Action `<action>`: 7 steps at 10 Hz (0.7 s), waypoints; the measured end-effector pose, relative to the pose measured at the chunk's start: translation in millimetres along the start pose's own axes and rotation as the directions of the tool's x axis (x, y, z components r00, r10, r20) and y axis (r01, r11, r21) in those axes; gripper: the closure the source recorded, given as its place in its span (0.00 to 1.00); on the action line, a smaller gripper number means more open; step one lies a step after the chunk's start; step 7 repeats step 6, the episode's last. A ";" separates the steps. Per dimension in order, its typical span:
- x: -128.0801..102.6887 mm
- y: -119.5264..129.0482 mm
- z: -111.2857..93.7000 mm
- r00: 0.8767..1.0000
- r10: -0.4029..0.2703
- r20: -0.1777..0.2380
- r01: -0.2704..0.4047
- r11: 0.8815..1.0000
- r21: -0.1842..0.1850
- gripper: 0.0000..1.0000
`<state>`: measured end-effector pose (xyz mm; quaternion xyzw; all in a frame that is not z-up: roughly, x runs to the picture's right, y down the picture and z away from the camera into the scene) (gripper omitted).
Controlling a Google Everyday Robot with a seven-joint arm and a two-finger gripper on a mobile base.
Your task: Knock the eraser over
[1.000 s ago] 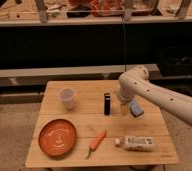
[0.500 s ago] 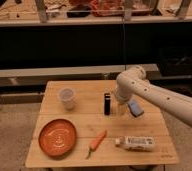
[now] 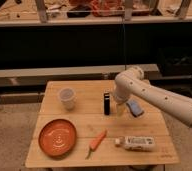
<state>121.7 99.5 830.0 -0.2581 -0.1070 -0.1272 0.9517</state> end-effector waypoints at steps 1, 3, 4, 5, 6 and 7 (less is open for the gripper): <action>-3.0 -0.5 0.8 1.000 -0.007 0.003 0.007 1.000 -0.001 0.20; -8.8 -0.4 1.8 1.000 -0.019 0.012 0.019 1.000 -0.003 0.30; -13.5 -1.1 2.4 0.999 -0.027 0.017 0.028 1.000 -0.004 0.39; -17.0 -1.4 3.8 0.999 -0.037 0.020 0.037 0.999 -0.007 0.43; -21.0 -2.3 3.8 0.999 -0.045 0.024 0.045 0.999 -0.007 0.50; -21.0 -2.3 3.8 0.999 -0.045 0.024 0.045 0.999 -0.007 0.50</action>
